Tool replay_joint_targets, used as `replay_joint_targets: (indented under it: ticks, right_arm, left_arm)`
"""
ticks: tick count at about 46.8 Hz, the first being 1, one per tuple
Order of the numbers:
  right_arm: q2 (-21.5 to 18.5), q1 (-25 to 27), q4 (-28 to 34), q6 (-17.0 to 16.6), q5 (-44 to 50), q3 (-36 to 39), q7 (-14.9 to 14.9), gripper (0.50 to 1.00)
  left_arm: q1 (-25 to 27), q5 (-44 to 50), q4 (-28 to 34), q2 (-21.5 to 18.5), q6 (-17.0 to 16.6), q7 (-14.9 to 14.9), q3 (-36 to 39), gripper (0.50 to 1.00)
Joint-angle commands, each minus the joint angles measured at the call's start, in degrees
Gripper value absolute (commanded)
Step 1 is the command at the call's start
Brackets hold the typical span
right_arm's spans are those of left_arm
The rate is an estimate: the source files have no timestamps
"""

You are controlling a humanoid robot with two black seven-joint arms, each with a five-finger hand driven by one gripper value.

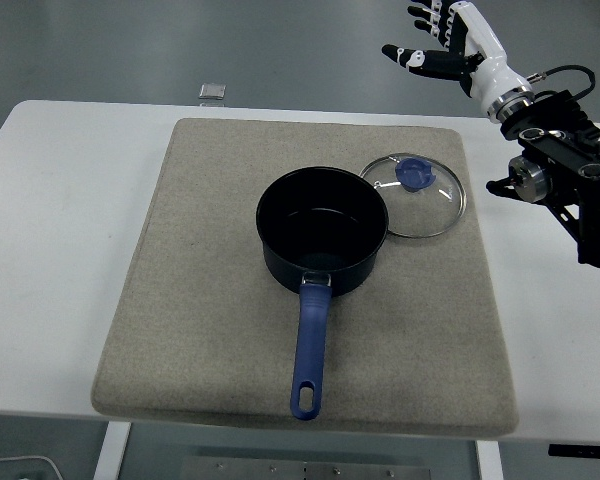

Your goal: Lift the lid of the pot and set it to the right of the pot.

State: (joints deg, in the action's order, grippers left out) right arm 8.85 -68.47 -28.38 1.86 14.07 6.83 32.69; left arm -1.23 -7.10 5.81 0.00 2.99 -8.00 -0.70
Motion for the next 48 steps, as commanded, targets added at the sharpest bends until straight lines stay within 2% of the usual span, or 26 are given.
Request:
replay_joint_targets:
  ticks: [1, 3, 7, 11, 14, 48]
  right_arm:
    - [-0.1, 0.7, 0.6, 1.3, -0.1, 0.6, -0.2, 0.907]
    - [-0.3, 0.9, 1.0, 2.3, -0.5, 0.8, -0.5, 0.907]
    - [-0.4, 0.9, 1.5, 1.9, -4.5, 0.6, -1.2, 0.907]
    - [-0.6, 1.0, 1.6, 1.7, -9.8, 0.4, -5.0, 0.907]
    - [-0.7, 1.1, 1.7, 2.2, -11.3, -0.1, -6.2, 0.907]
    - [-0.7, 2.3, 1.6, 2.6, -11.3, -0.1, -6.1, 0.907]
  left_arm:
    - [0.0, 0.1, 0.0, 0.0, 0.0, 0.0, 0.0, 1.000]
    - [0.0, 0.1, 0.0, 0.0, 0.0, 0.0, 0.0, 1.000]
    - [0.0, 0.1, 0.0, 0.0, 0.0, 0.0, 0.0, 1.000]
    - [0.0, 0.1, 0.0, 0.0, 0.0, 0.0, 0.0, 1.000]
    - [0.0, 0.0, 0.0, 0.0, 0.0, 0.0, 0.0, 1.000]
    - [0.0, 0.0, 0.0, 0.0, 0.0, 0.0, 0.0, 1.000]
